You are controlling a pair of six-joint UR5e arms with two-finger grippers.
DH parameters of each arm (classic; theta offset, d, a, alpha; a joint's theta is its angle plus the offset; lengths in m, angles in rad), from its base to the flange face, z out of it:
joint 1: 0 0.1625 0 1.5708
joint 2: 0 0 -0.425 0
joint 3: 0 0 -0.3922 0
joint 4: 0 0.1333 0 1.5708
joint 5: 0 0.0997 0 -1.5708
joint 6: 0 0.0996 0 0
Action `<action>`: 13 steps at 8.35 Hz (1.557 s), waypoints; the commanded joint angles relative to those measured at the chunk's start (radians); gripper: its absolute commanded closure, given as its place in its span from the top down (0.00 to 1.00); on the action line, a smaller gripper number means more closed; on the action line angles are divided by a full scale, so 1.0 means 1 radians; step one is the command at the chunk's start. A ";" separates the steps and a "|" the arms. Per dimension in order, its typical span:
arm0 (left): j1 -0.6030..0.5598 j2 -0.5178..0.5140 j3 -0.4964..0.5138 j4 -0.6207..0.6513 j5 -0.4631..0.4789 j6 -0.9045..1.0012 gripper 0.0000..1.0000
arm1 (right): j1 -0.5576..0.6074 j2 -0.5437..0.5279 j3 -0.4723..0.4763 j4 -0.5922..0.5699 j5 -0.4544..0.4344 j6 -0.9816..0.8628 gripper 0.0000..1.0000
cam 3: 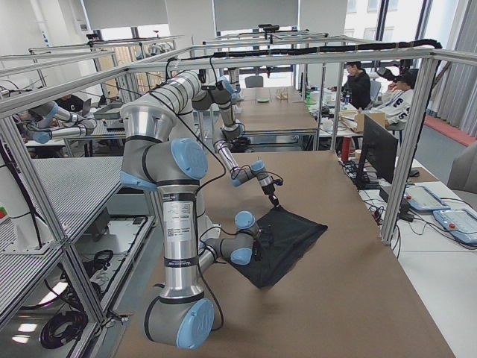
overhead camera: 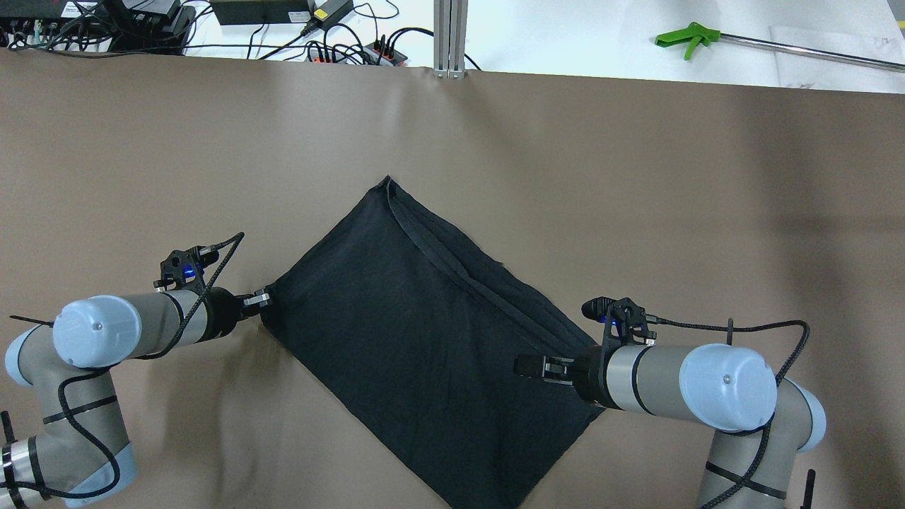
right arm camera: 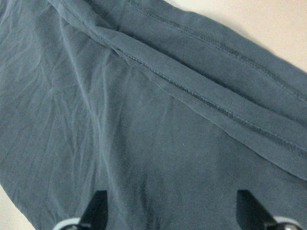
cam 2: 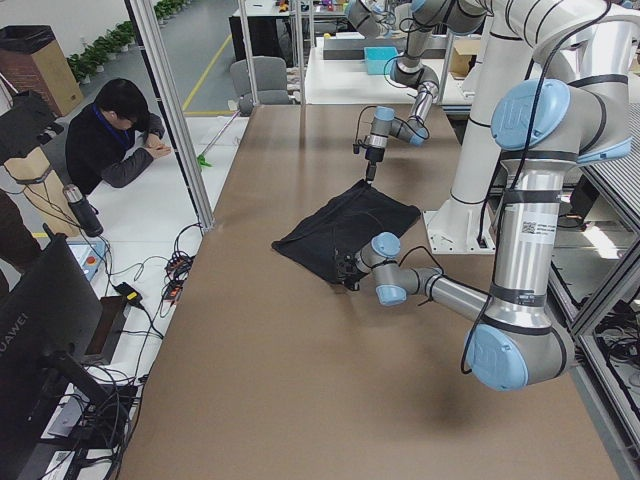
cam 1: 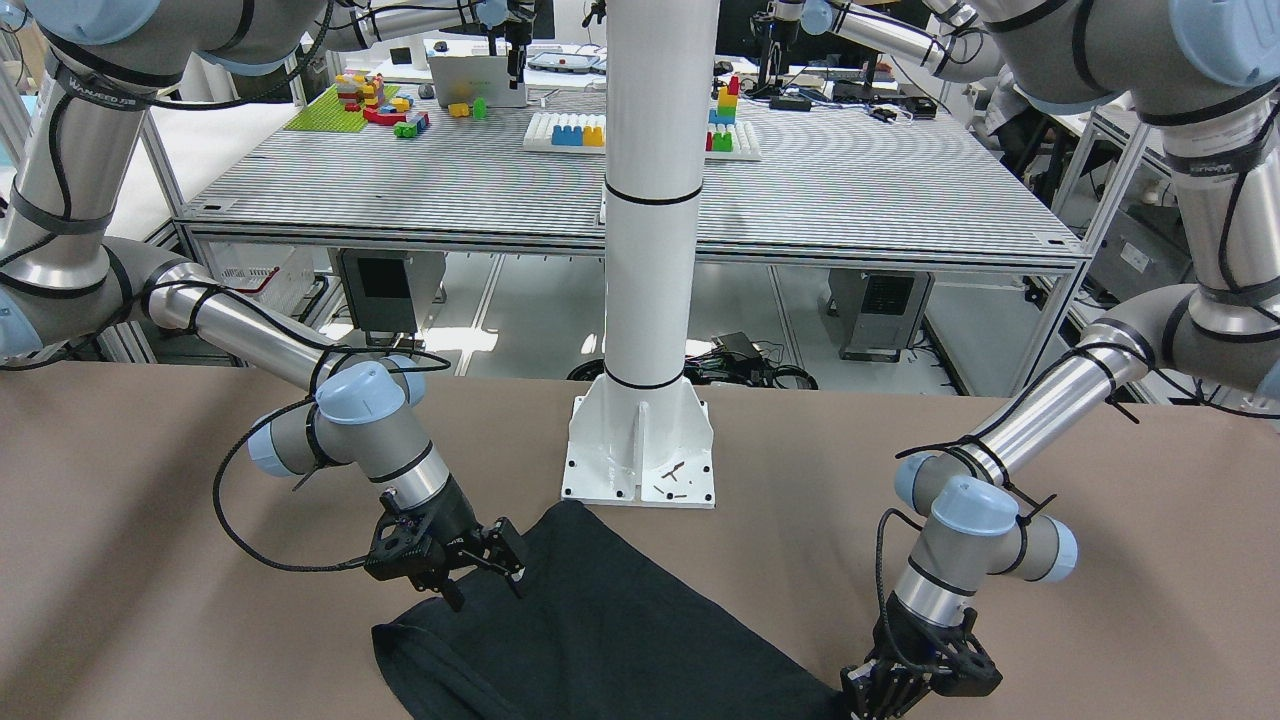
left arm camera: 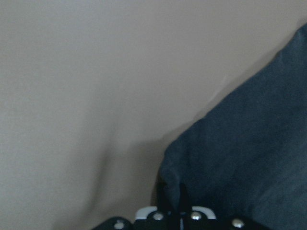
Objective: Fold clothes
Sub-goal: 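Pull the corner away from the robot with the left gripper while right holds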
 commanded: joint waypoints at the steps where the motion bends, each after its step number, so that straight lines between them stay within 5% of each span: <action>1: -0.052 -0.082 -0.036 0.177 -0.030 0.053 0.00 | 0.000 -0.002 -0.002 0.000 0.000 0.000 0.94; 3: -0.123 -0.214 0.000 0.307 -0.027 0.102 0.00 | 0.001 -0.004 -0.002 0.001 0.000 -0.001 0.94; 9: -0.189 -0.676 0.507 0.298 0.070 0.142 0.00 | 0.006 -0.007 0.002 0.001 -0.002 0.000 0.94; 13: -0.188 -0.724 0.573 0.296 0.105 0.144 0.00 | 0.009 -0.008 0.000 0.000 -0.002 0.000 0.94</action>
